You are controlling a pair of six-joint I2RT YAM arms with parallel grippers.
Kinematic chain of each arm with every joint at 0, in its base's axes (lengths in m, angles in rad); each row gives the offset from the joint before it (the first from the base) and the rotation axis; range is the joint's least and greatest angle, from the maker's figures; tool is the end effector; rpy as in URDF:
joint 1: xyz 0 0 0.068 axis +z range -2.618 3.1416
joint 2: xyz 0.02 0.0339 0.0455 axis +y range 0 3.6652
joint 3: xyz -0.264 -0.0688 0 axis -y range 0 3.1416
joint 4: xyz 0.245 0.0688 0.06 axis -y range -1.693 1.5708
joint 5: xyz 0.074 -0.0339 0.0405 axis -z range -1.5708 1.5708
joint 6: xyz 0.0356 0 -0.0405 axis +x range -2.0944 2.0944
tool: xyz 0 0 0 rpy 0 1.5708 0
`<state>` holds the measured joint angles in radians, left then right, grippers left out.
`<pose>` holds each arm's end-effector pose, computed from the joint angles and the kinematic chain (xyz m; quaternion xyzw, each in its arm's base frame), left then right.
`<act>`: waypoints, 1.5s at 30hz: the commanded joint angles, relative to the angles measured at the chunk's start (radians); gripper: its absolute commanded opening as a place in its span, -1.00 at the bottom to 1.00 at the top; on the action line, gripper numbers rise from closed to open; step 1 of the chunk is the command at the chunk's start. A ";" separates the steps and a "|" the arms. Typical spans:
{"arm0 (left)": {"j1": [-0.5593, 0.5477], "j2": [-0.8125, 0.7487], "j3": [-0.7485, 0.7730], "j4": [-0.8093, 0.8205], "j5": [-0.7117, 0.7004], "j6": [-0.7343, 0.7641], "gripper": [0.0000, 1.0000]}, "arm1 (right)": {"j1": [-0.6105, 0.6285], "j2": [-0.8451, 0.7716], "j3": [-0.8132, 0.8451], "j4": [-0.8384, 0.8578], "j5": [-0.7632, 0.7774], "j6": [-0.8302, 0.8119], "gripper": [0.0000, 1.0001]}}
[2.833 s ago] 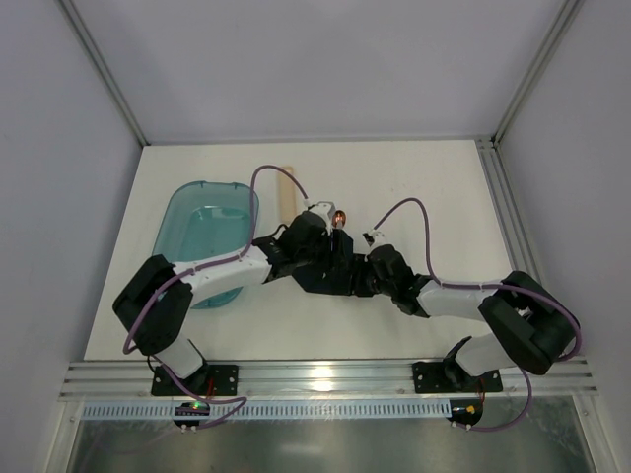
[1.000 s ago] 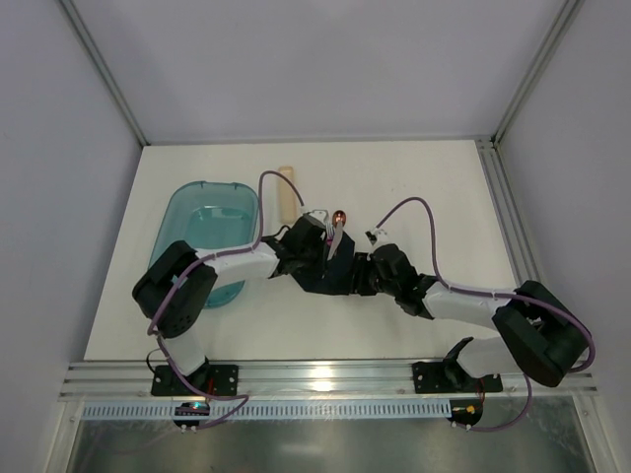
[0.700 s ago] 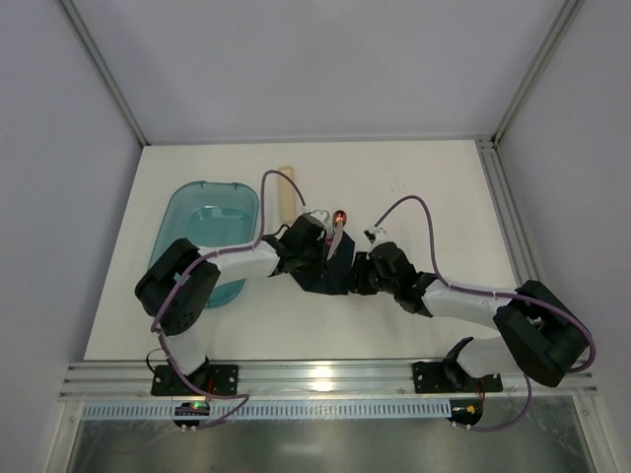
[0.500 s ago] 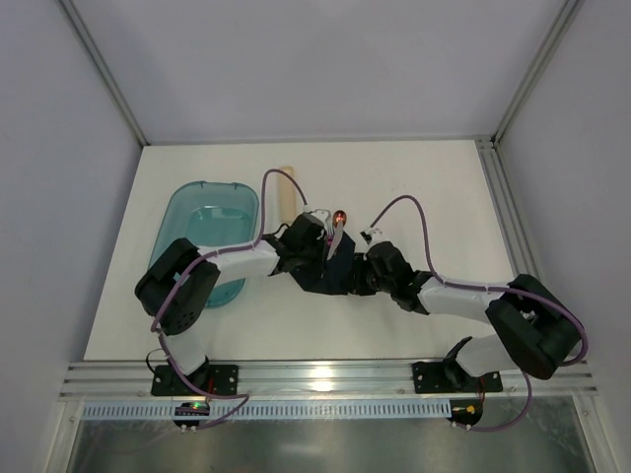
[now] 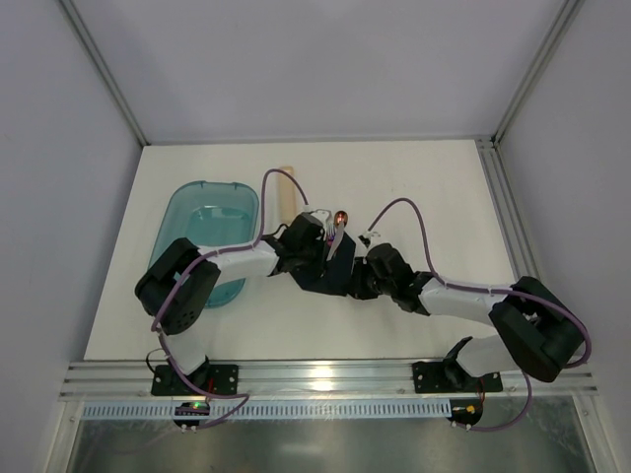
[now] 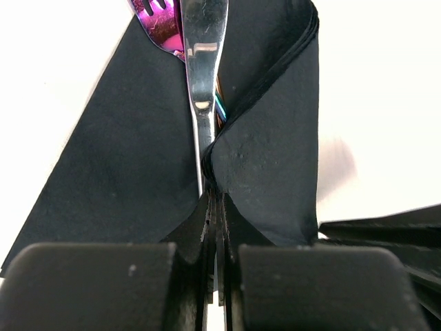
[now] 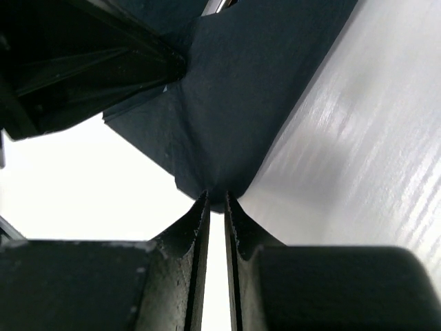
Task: Place the utensils on the paper napkin and roll it up
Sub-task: Roll the napkin at the center of the board.
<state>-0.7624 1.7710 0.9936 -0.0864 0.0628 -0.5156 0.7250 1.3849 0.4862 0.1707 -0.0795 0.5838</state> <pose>0.2591 -0.2505 0.1599 0.1262 0.9292 -0.2300 0.2602 0.1871 0.1695 0.1457 -0.0805 0.9084 0.2775 0.3022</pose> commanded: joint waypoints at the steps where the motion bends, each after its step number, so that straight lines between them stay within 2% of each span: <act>1: 0.008 -0.002 -0.024 0.046 -0.001 0.008 -1.00 | 0.008 -0.069 0.037 -0.059 0.009 -0.029 -0.70; 6: 0.009 -0.007 -0.026 0.042 -0.008 0.008 -1.00 | 0.008 -0.073 0.043 -0.036 -0.026 -0.024 -0.70; 11: 0.009 -0.005 -0.032 0.039 -0.014 0.011 -0.99 | 0.008 0.000 0.028 0.045 -0.069 -0.010 -0.70; 16: 0.009 -0.018 -0.041 0.028 -0.017 0.011 -1.00 | 0.008 0.066 0.017 0.056 -0.060 -0.009 -0.70; 32: 0.009 -0.097 -0.081 0.005 -0.038 -0.009 -1.00 | 0.008 -0.136 -0.012 -0.095 0.046 0.010 -0.69; 45: 0.011 -0.105 -0.078 -0.032 -0.106 -0.004 -1.00 | 0.007 -0.182 0.012 -0.135 0.075 0.022 -0.69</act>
<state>-0.7567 1.7000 0.9173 -0.1089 0.0029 -0.5198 0.7273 1.2297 0.4747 0.0414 -0.0311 0.5983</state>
